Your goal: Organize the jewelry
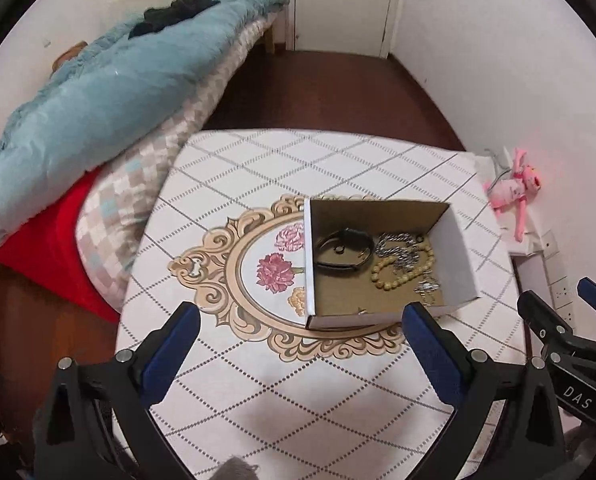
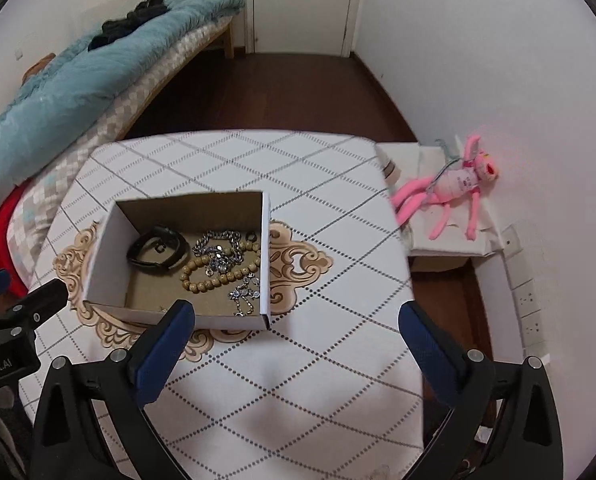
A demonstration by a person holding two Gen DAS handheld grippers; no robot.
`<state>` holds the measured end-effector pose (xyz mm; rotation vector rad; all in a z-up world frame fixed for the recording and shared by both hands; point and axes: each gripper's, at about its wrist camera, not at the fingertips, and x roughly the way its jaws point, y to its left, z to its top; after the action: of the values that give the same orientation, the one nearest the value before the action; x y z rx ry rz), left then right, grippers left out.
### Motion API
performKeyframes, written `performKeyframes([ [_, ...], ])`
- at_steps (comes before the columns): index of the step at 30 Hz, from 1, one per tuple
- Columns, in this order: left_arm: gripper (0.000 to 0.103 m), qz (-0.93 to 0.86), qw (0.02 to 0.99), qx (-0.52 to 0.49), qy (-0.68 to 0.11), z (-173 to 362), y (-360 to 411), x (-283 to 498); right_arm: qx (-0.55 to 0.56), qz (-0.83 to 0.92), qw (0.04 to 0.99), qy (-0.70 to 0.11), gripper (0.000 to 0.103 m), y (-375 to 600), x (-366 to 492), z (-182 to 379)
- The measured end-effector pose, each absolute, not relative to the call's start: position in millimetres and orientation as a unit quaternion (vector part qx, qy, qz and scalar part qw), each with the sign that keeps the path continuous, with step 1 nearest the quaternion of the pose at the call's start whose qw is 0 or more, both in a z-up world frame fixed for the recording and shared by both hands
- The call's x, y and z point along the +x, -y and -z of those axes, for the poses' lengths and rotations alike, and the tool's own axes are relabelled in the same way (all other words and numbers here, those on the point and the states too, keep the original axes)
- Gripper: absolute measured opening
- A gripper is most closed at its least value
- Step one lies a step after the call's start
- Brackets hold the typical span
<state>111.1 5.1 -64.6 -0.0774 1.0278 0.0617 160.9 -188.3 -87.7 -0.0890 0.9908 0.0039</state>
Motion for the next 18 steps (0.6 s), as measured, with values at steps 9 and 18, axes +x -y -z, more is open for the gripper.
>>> performKeyframes([
  [9, 0.103, -0.022, 0.900, -0.024, -0.434, -10.8, 1.8, 54.0, -0.030, -0.002, 0.907, -0.420, 0.103, 190.9, 97.9, 10.6],
  [18, 0.103, -0.018, 0.920, -0.021, -0.391, -72.0, 8.9, 5.4, -0.018, 0.003, 0.933, -0.358, 0.103, 198.0, 33.6, -62.7],
])
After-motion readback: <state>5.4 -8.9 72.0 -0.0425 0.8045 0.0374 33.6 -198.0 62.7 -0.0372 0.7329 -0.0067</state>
